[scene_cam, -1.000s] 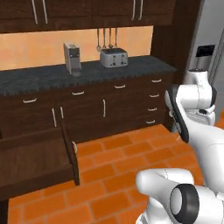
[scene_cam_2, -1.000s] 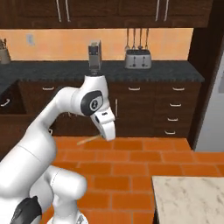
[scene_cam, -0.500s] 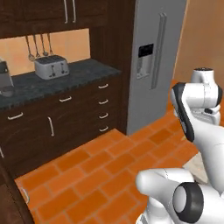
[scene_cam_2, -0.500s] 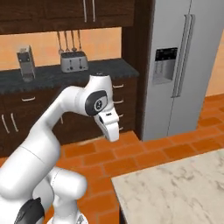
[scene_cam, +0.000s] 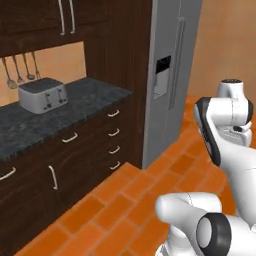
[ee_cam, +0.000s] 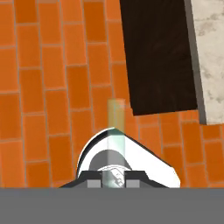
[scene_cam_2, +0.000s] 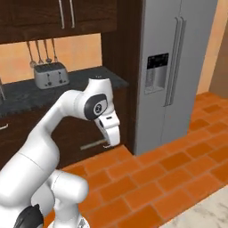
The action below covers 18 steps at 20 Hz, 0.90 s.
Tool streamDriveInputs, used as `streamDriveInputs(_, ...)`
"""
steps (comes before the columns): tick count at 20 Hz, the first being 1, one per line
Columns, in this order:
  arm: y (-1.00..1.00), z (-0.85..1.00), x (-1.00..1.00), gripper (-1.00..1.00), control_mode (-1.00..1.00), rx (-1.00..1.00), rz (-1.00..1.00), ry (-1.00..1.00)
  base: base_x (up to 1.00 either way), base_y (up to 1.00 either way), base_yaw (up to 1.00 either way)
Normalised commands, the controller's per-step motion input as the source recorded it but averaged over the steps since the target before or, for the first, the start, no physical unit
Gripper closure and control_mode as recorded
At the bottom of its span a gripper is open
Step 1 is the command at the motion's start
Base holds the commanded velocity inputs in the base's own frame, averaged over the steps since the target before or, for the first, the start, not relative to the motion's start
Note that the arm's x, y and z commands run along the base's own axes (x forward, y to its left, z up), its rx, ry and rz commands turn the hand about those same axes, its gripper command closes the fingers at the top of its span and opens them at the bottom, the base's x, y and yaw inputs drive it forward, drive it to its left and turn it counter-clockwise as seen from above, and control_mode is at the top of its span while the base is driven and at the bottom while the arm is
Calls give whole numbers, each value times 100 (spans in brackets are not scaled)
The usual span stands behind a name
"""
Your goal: Take a straw from the drawer in front and place it inside the glass cup on the dining counter.
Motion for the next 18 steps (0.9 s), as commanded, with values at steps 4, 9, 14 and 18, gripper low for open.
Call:
streamDriveInputs(4,0,0,0,100,100,0,0,0,100,5,-46)
streamDriveInputs(9,0,0,0,100,100,0,0,0,100,0,-49)
streamDriveInputs(14,0,0,0,100,100,0,0,0,100,0,-45)
streamDriveInputs(18,0,0,0,100,100,0,0,0,100,0,-42)
